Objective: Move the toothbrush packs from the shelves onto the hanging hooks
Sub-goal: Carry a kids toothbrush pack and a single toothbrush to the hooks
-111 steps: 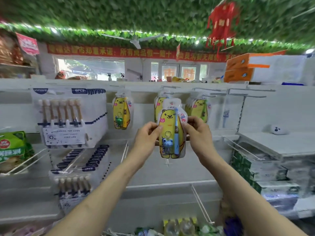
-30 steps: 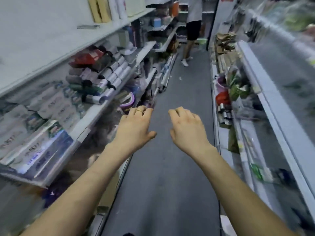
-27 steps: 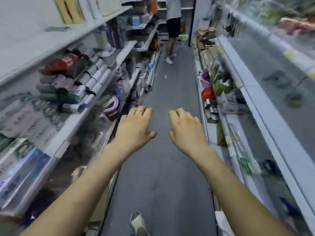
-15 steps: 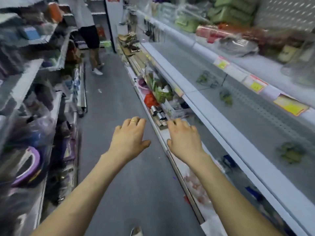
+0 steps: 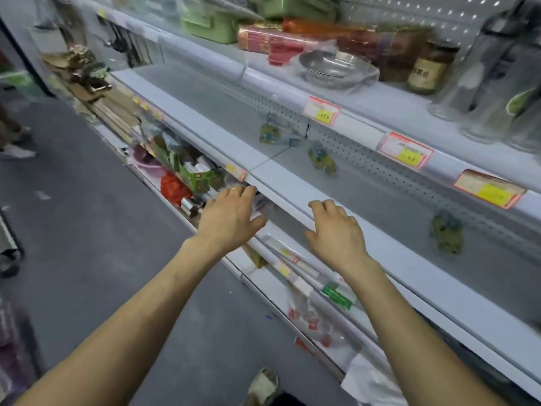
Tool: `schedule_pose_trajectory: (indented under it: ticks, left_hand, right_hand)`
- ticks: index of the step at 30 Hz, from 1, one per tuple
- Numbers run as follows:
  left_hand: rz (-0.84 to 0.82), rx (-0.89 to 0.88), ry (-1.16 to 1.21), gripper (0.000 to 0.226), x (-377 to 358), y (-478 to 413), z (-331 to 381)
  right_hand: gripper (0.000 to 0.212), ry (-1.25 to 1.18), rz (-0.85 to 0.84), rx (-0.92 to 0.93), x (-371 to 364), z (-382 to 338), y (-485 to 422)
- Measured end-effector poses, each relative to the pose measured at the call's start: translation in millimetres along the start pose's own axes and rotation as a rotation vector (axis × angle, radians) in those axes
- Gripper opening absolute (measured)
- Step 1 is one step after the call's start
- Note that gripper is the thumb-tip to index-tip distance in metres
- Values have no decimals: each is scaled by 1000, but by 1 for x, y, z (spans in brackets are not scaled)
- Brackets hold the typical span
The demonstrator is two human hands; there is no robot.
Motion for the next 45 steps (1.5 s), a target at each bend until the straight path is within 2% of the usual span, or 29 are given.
schedule_pose_trajectory:
  ticks: [14, 17, 22, 33, 40, 45]
  left_hand:
    - [-20, -99, 85, 61, -67, -178, -76]
    - [-45, -131, 90, 61, -85, -221, -95]
    - [-10, -179, 82, 57, -103, -290, -124]
    - [34, -314, 59, 53, -122, -371, -131]
    - [45, -357, 52, 52, -126, -391, -139]
    - [90, -472, -7, 50, -124, -396, -121]
  right_hand:
    - [53, -188, -18, -203, -82, 52, -163]
    - [48, -187, 21, -266, -93, 67, -198]
    - [58, -180, 107, -414, -106, 89, -257]
    - [51, -239, 129, -555, -130, 124, -325]
    - [39, -236, 200, -518, -131, 135, -345]
    - [32, -292, 198, -387, -134, 126, -344]
Point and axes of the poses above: each hand's wrist, its own y-axis away from the middle knuckle, its own x-axis out of the back of the hand, z = x × y, the point moved 5 cm from there along -y, towards the middle knuckle, and after that the axes turned 9 degrees about -z, right-handed, at the moved point
